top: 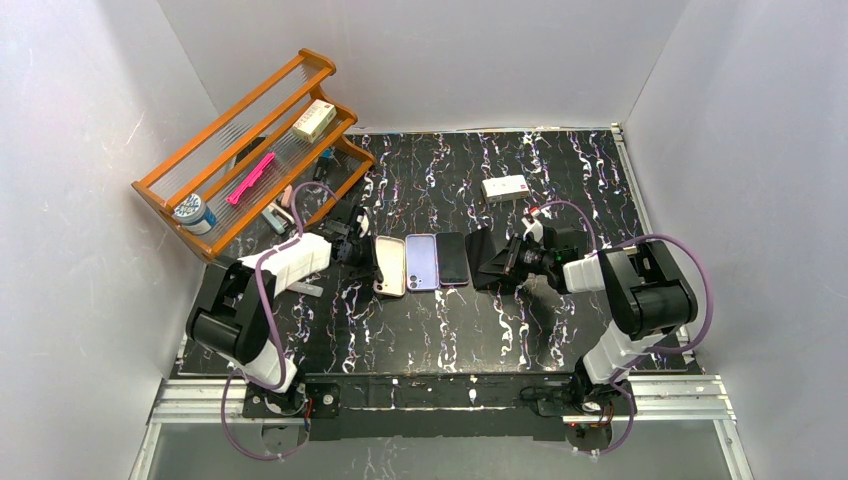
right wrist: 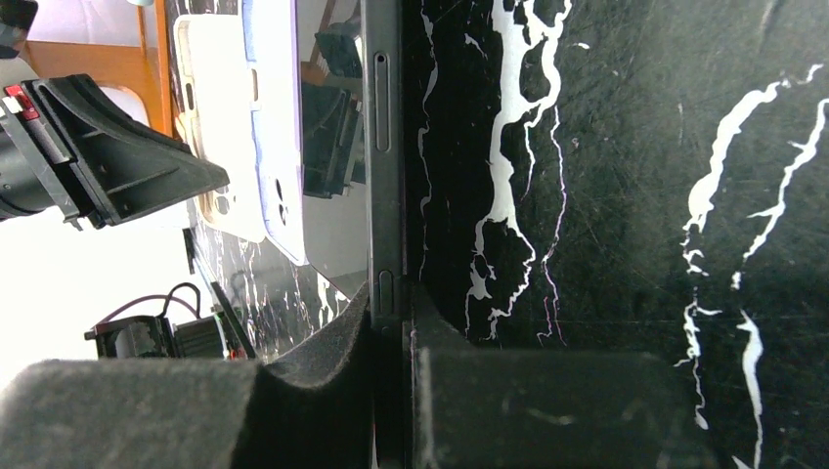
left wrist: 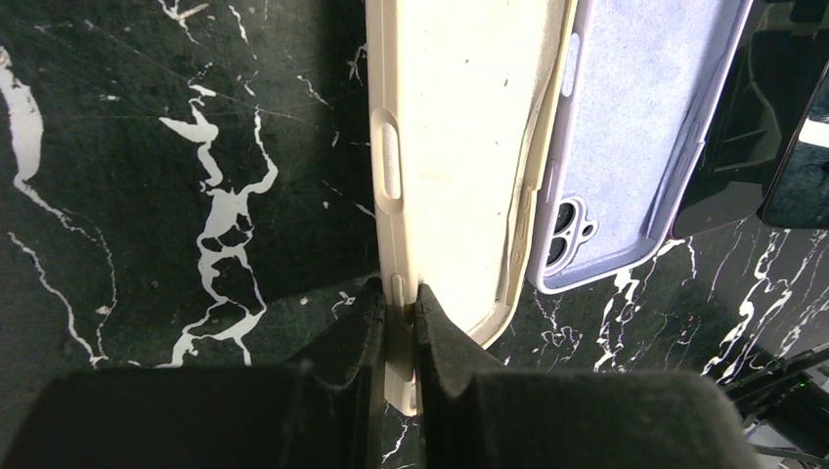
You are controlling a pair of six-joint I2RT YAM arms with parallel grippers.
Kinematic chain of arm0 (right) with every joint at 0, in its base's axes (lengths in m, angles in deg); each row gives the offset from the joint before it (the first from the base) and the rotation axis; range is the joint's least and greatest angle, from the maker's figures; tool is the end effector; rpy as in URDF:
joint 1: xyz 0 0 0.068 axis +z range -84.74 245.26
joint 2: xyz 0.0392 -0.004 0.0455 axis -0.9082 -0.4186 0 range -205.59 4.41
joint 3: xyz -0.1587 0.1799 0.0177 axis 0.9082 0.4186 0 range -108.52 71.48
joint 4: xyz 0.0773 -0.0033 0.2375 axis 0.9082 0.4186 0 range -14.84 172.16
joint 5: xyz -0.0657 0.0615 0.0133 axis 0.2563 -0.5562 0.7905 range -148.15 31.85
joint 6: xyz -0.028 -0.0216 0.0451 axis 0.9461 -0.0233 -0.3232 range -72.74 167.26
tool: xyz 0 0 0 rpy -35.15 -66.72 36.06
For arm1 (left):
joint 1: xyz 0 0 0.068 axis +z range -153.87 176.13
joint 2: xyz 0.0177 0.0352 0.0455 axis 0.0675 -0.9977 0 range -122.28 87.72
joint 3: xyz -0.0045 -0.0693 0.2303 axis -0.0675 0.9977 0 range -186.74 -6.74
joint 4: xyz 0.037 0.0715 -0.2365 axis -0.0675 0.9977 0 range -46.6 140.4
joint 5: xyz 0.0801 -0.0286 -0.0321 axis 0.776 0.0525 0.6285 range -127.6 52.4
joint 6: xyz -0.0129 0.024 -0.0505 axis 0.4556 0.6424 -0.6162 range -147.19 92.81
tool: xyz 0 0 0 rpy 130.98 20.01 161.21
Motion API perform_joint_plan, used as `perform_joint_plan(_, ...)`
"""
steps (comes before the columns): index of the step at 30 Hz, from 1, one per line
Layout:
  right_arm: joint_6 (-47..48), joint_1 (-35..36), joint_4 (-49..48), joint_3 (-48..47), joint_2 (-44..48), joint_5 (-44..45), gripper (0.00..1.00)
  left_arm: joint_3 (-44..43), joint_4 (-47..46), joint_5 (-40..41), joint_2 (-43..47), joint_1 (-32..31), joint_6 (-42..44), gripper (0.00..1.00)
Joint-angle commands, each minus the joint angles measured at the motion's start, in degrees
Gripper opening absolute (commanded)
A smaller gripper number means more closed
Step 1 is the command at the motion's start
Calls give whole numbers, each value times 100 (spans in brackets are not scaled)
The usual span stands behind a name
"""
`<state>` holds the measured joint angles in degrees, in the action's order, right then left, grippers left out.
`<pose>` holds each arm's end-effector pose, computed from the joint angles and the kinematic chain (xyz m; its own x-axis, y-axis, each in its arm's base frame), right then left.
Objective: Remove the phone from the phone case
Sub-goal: Place the phone case at the center of the board.
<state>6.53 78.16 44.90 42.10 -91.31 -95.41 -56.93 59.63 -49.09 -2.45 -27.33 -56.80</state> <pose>0.2647 0.0858 0.0914 -0.8622 0.3352 -0.3799 -0.1216 0.5909 0.7975 0.2727 -0.1272 0.1459 -0.9058 -0.1347 -0.4018 0.0508 0.9067 -0.4187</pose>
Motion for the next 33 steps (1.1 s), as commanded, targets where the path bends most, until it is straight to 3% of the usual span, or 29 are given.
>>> perform_joint_plan(1,-14,61,-189,-147,-96,-48,18,-66,-762,-346,-250,-97,-190,1)
perform_joint_plan(9,135,135,4,-211,-197,79,33,-44,-800,-168,-317,-97,-206,4)
perform_joint_plan(16,530,160,881,-349,78,488,48,-51,-608,342,-310,-97,-230,17)
perform_joint_plan(26,975,310,2036,-591,227,1168,58,75,-558,908,-182,-97,-363,28)
perform_joint_plan(30,1114,470,2484,-757,247,1513,65,80,-559,986,-143,-97,-390,47)
perform_joint_plan(33,1180,534,2700,-826,274,1741,69,104,-545,1028,-101,-97,-388,55)
